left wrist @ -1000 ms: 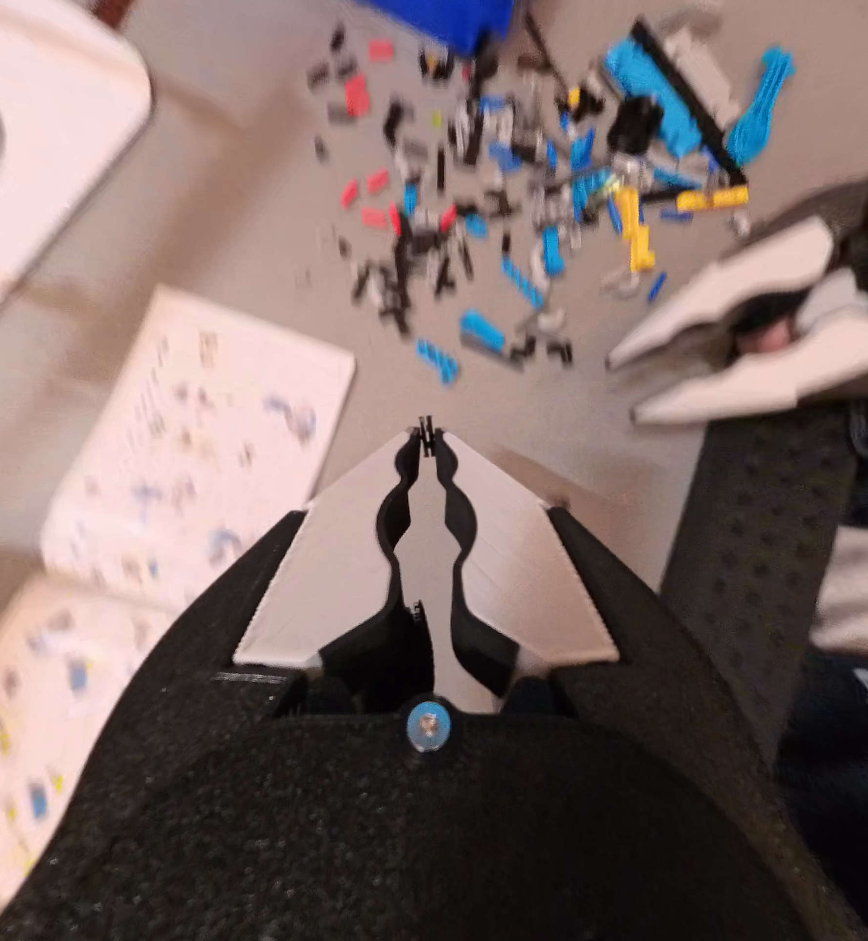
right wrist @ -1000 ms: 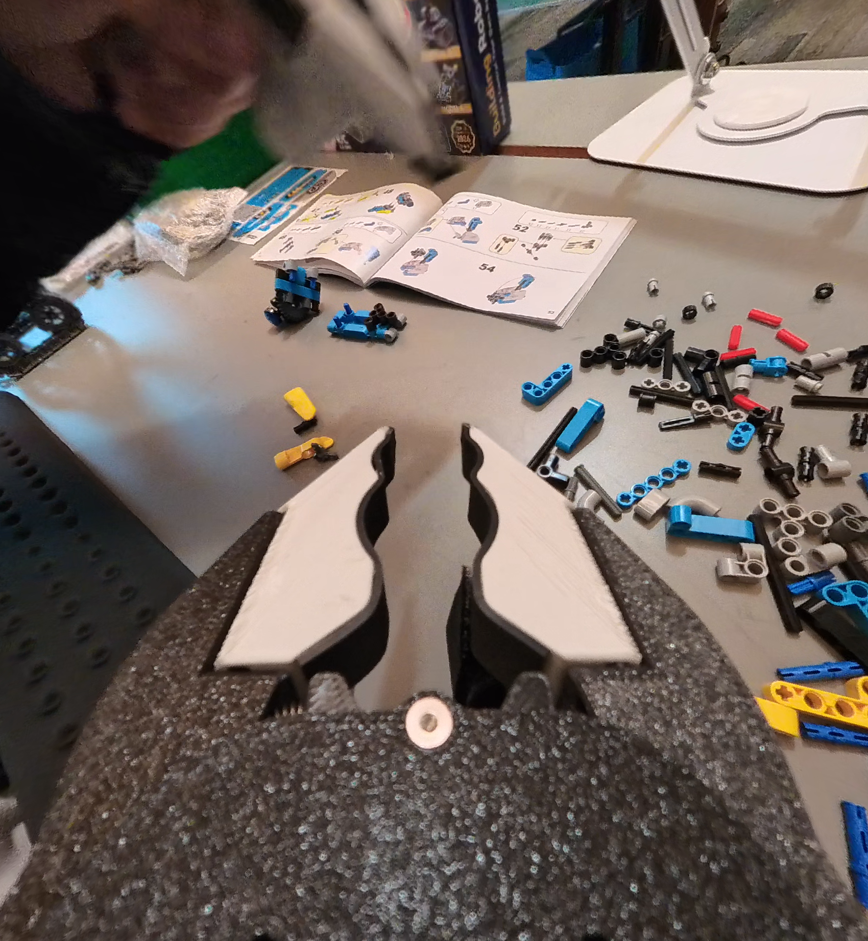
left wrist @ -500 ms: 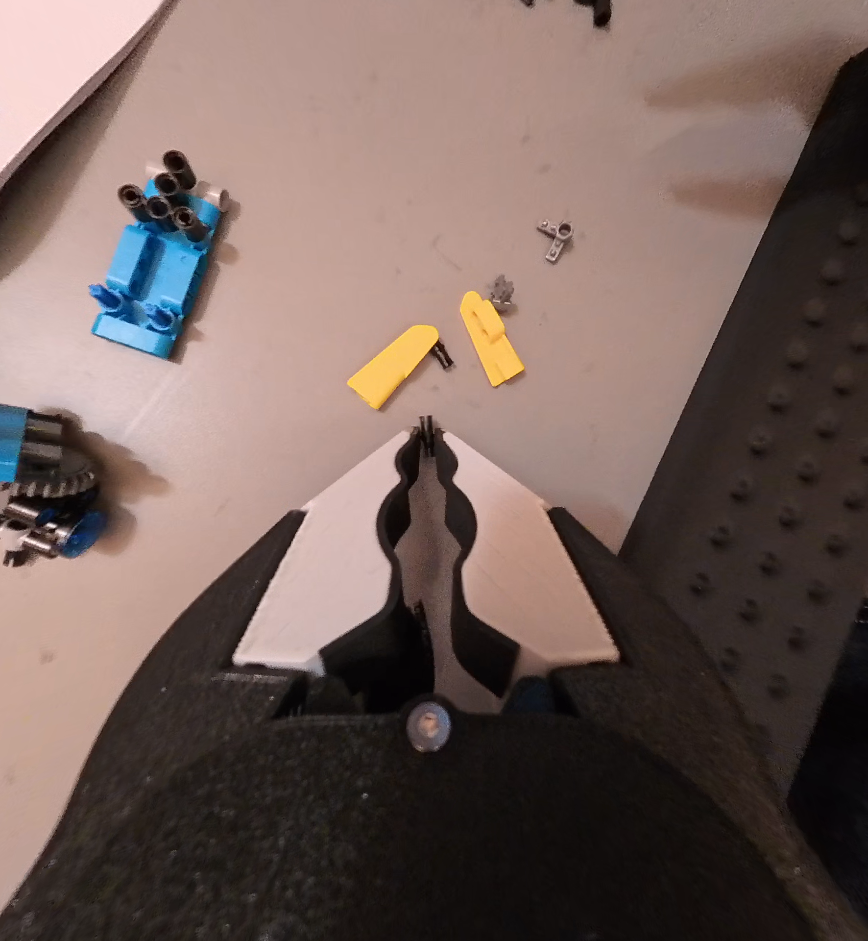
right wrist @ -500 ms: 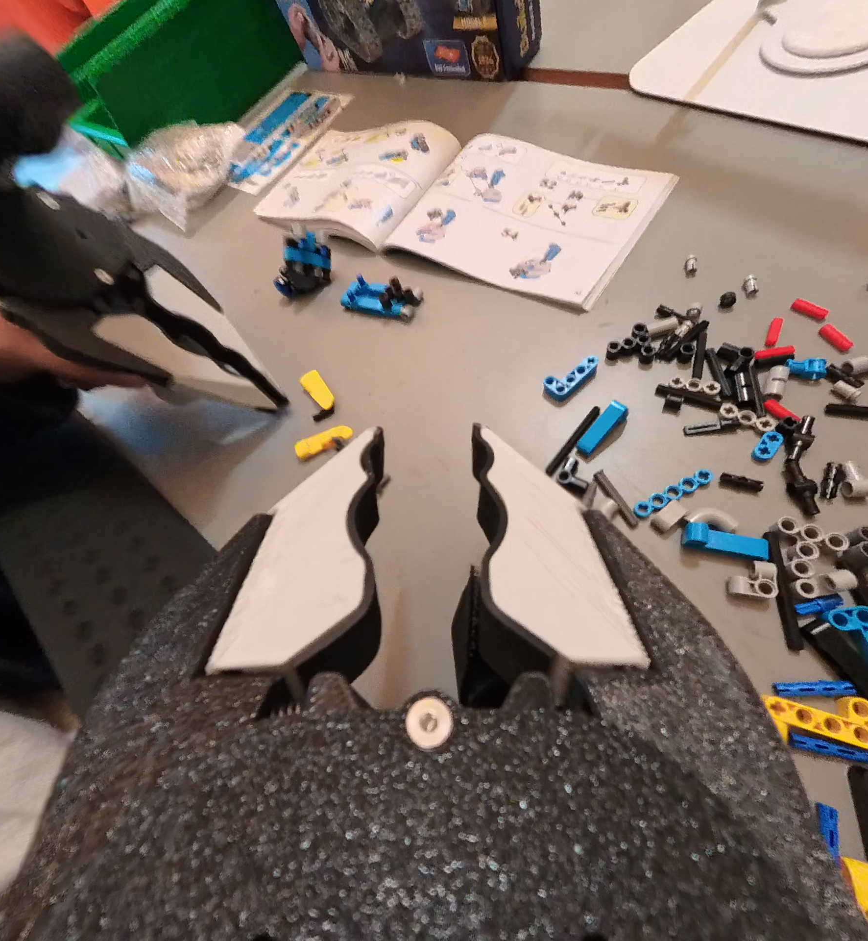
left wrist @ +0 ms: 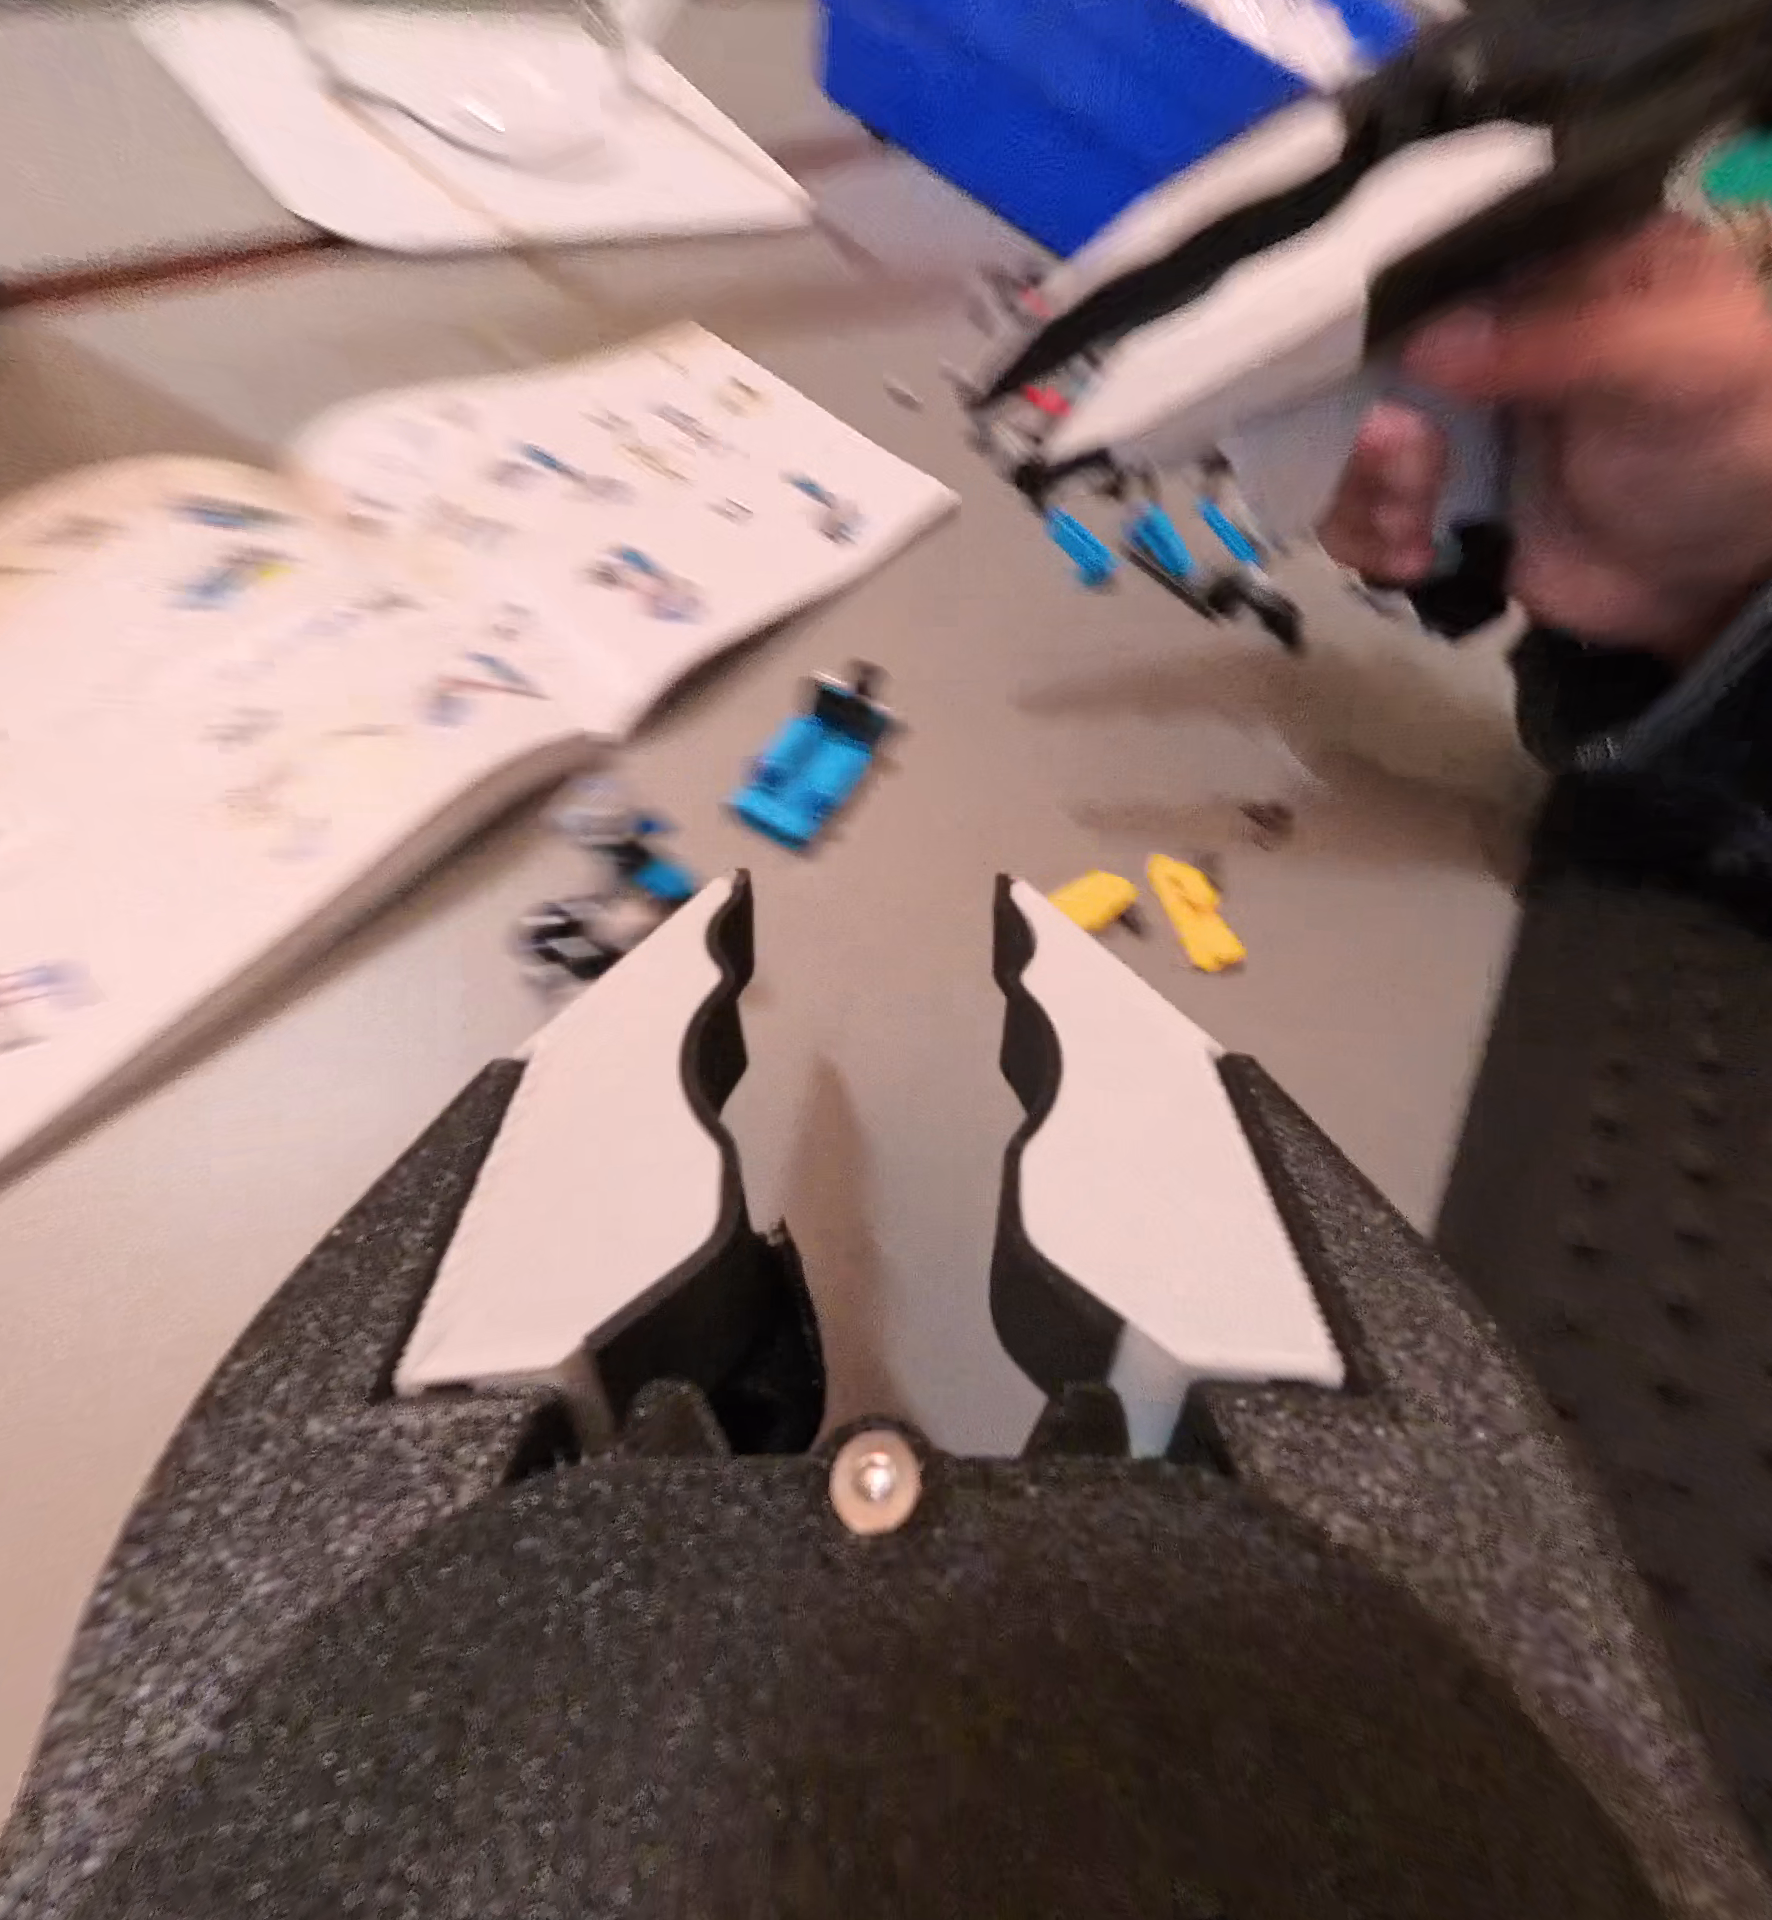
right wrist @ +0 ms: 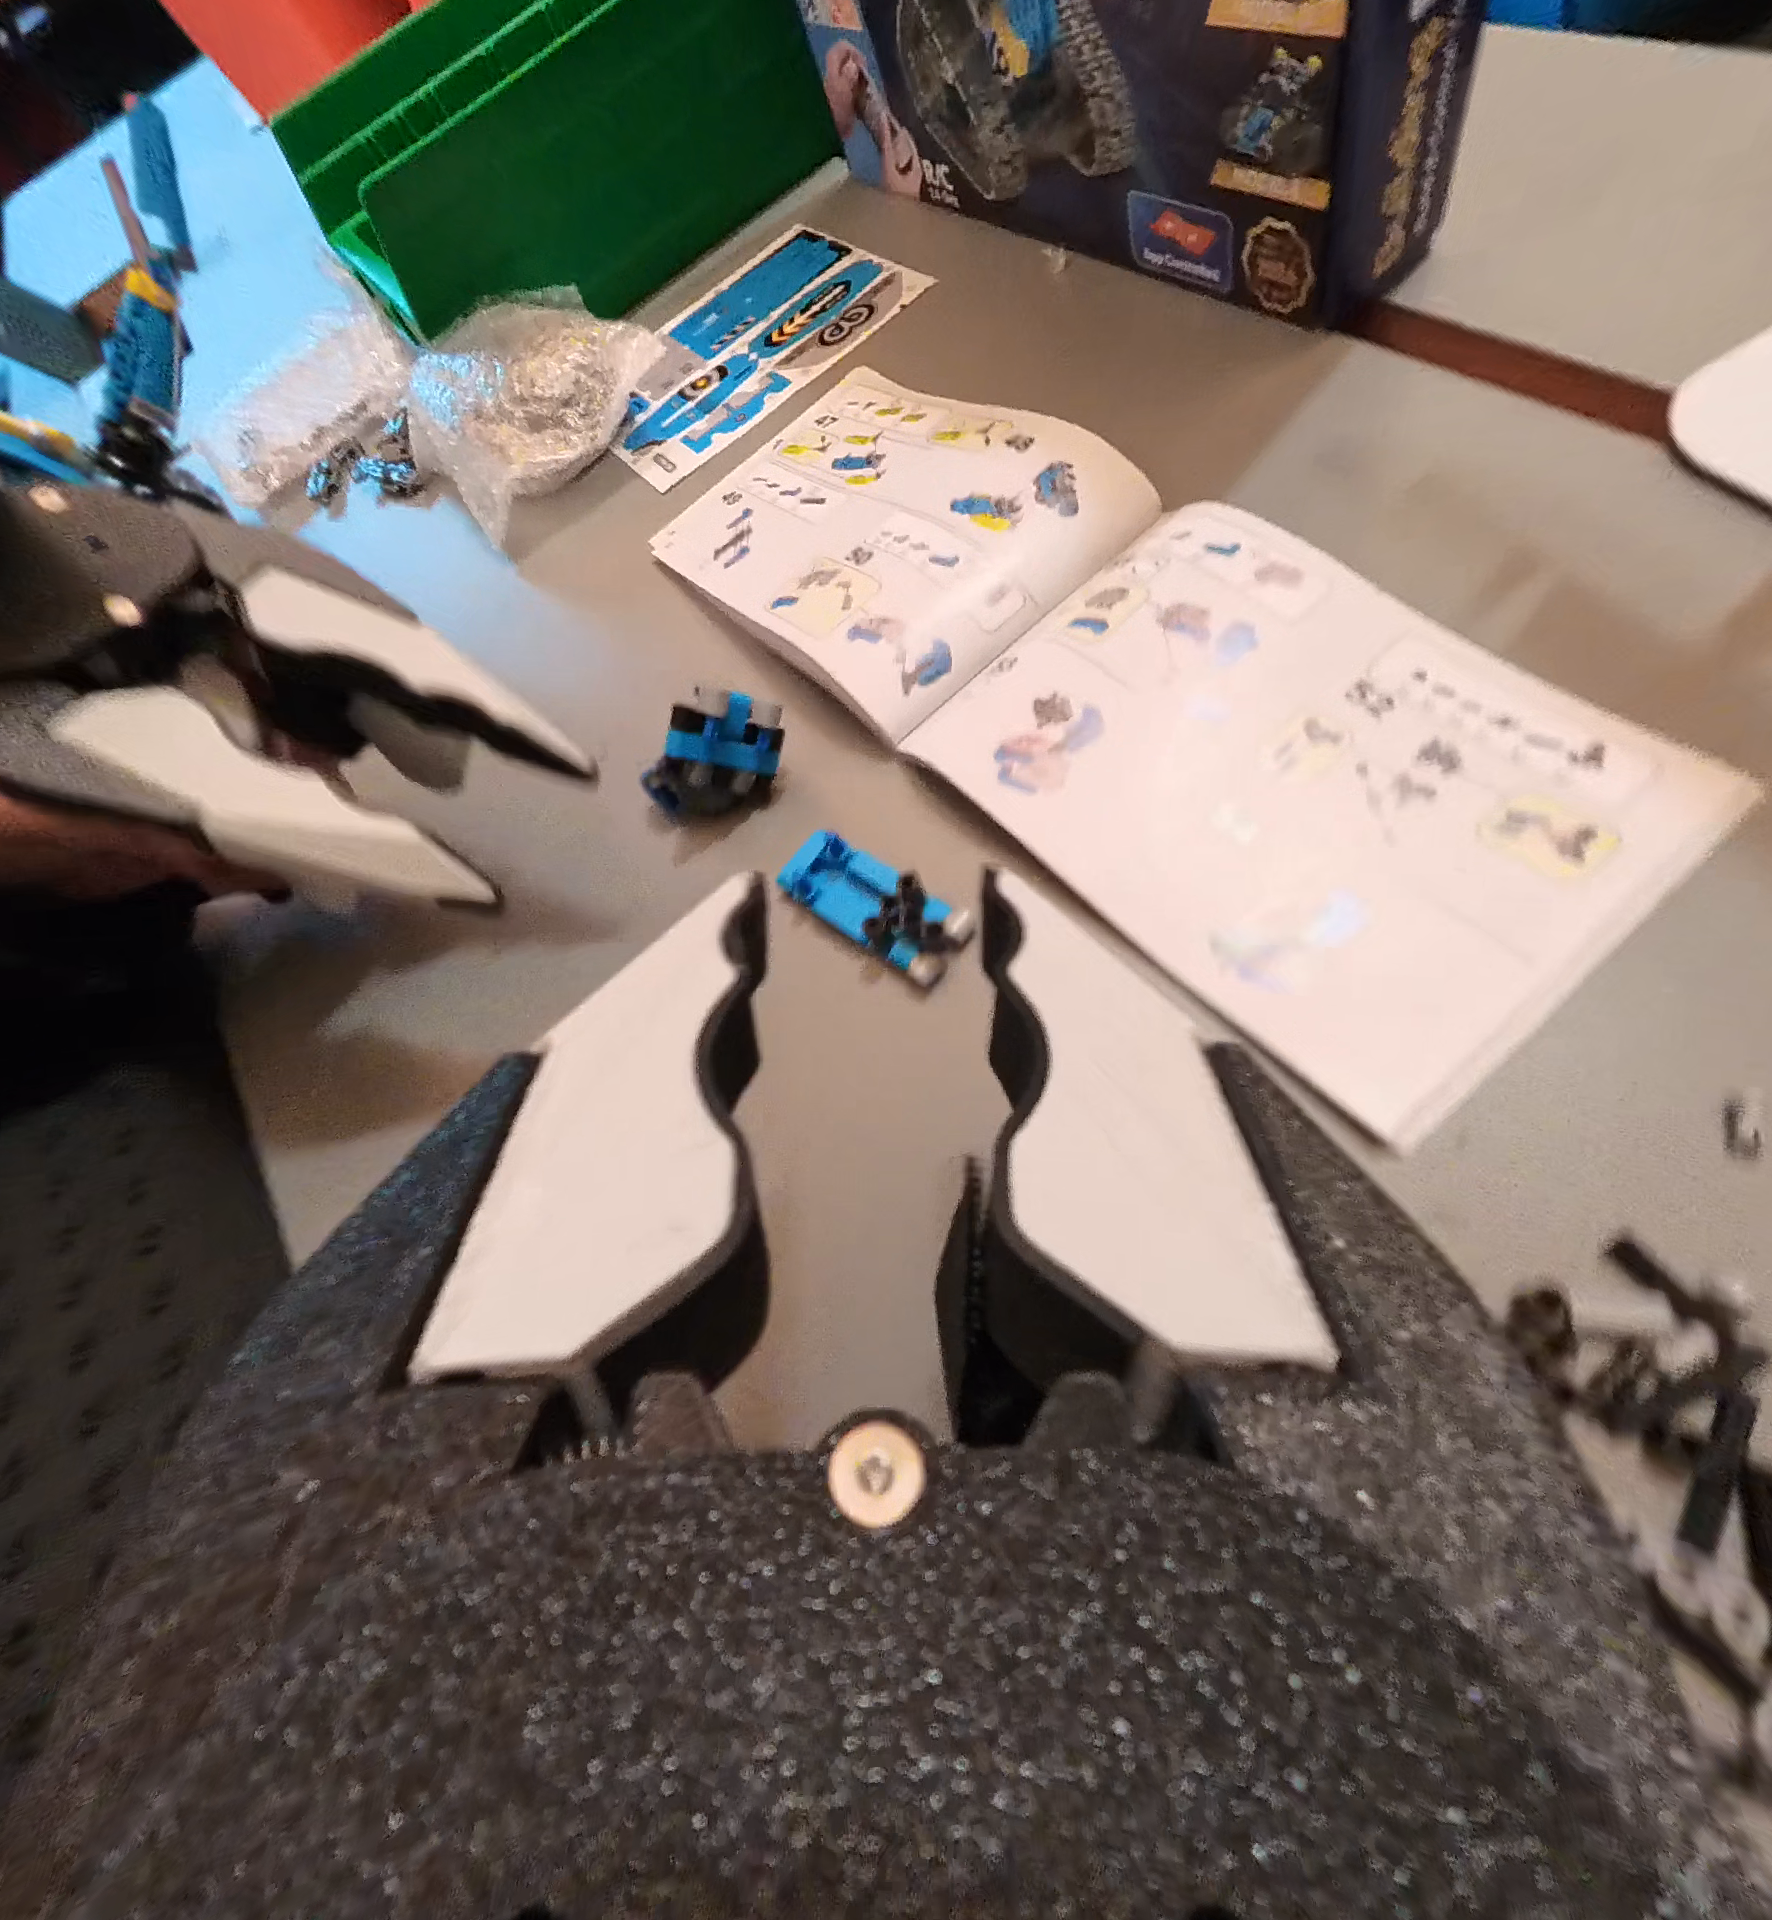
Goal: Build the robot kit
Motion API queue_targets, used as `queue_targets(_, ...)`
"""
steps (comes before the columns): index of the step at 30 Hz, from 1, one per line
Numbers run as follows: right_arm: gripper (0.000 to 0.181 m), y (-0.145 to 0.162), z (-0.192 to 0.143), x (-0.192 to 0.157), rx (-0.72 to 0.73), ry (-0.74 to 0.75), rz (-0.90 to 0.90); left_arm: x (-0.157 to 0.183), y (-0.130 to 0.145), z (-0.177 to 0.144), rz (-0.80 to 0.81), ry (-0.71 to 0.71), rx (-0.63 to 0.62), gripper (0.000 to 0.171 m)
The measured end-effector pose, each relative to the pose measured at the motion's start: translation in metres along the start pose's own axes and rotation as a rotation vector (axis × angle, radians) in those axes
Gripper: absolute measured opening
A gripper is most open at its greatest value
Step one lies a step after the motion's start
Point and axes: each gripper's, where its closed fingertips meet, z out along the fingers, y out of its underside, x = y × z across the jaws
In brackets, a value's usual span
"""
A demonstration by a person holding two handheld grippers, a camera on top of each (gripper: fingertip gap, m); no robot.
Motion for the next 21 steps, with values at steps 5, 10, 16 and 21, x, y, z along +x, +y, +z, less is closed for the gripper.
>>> queue_targets(5,0.027,-0.023,0.036,0.012,0.111,0.043,-0.136,-0.113,-0.002,-0.054,-0.230,-0.345,0.147,0.049)
queue_targets(10,0.022,-0.016,0.029,0.025,0.163,0.119,-0.215,-0.141,0.003,-0.069,-0.272,-0.476,0.172,0.044)
queue_targets(16,0.024,-0.008,0.037,0.028,0.167,0.031,-0.088,-0.146,0.005,-0.066,-0.264,-0.502,0.155,0.044)
queue_targets(21,0.020,-0.008,0.038,0.028,0.174,0.005,-0.053,-0.159,0.021,-0.065,-0.320,-0.547,0.100,0.044)
